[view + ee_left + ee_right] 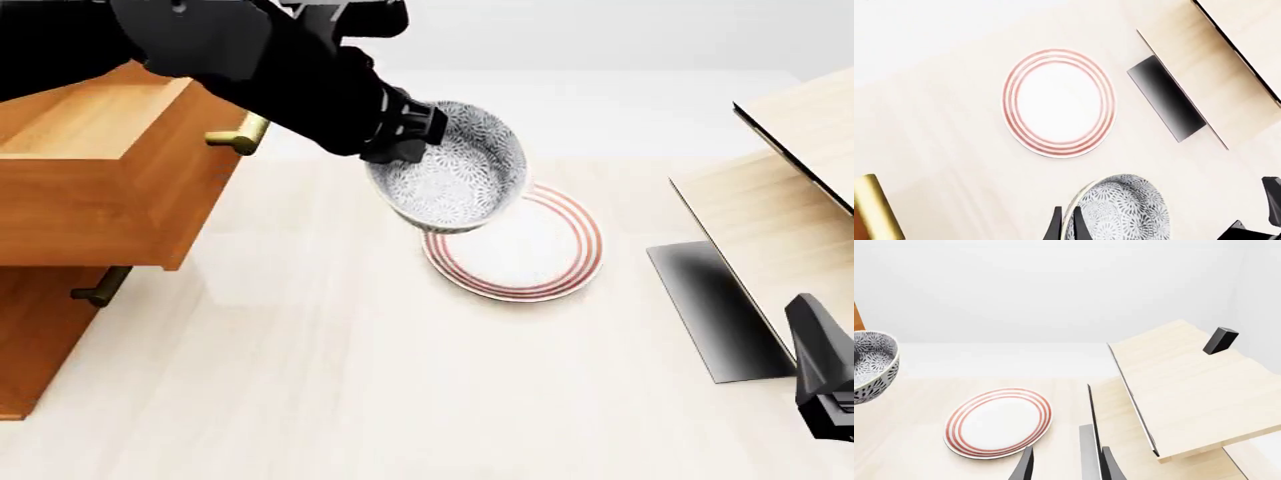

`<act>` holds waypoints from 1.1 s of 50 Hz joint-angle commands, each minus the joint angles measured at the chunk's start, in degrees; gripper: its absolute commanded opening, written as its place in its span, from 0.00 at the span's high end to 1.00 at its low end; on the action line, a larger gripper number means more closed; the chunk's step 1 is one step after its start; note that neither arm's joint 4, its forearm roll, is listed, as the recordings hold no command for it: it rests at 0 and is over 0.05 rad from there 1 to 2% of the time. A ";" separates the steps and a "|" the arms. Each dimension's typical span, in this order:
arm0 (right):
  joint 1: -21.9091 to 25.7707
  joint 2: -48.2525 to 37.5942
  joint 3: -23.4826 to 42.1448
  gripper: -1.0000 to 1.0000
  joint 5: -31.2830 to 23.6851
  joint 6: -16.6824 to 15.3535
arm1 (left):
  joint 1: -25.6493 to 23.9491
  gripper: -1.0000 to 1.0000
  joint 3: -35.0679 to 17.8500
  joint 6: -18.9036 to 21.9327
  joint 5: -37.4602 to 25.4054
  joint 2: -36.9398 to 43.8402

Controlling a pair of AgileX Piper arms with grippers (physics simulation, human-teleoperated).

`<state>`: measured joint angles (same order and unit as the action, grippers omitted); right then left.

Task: Open the top drawer of the cabinet and put the bowl in it.

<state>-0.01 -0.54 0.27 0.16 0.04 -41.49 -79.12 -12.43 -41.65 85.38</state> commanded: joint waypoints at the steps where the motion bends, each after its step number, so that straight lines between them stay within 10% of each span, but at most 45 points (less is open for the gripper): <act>1: 0.02 0.07 -0.04 0.00 -0.02 -0.02 | 2.59 1.00 -5.60 0.74 -3.30 1.28; 55: 0.01 0.07 -0.04 0.00 -0.02 0.00 | 11.95 1.00 -32.07 1.90 -19.79 7.20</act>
<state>-0.01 -0.54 0.27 0.16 0.04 -30.91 -106.78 -10.48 -58.82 92.29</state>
